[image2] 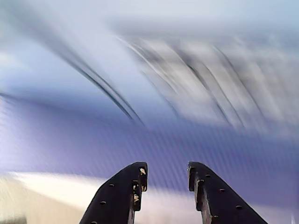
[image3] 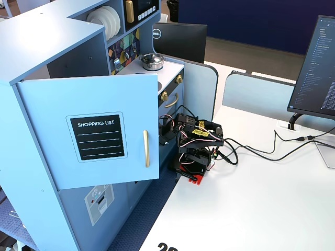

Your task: Pick up the green pineapple from the left cabinet and place it in the gray recipient

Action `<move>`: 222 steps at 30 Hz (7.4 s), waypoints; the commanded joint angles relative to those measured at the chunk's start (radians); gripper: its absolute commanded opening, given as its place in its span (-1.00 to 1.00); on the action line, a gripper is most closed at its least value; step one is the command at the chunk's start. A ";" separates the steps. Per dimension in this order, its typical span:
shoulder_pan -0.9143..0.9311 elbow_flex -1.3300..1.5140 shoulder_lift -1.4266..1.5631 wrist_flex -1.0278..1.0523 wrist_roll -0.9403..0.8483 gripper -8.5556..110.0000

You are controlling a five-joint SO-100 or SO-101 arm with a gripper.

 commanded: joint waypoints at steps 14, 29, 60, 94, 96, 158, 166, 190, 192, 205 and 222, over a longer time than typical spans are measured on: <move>-0.298 -0.345 -0.313 -0.841 -0.114 -0.39; -0.287 -0.431 -0.537 -1.072 -0.035 -0.05; -0.232 -0.652 -0.976 -1.264 -0.017 -0.05; -0.370 -0.919 -0.939 -0.865 -0.262 -0.86; -0.388 -0.908 -0.813 -0.649 -0.382 -0.86; 0.577 -1.000 -0.945 -0.813 -0.074 -0.40; 0.581 -1.012 -0.936 -0.759 -0.112 -0.31; 0.551 -0.268 0.075 0.345 0.035 -0.86; 0.526 -0.155 0.077 0.302 0.092 -0.86; 0.512 0.276 0.178 0.434 0.048 -0.78; 0.503 0.296 0.178 0.577 0.000 -0.70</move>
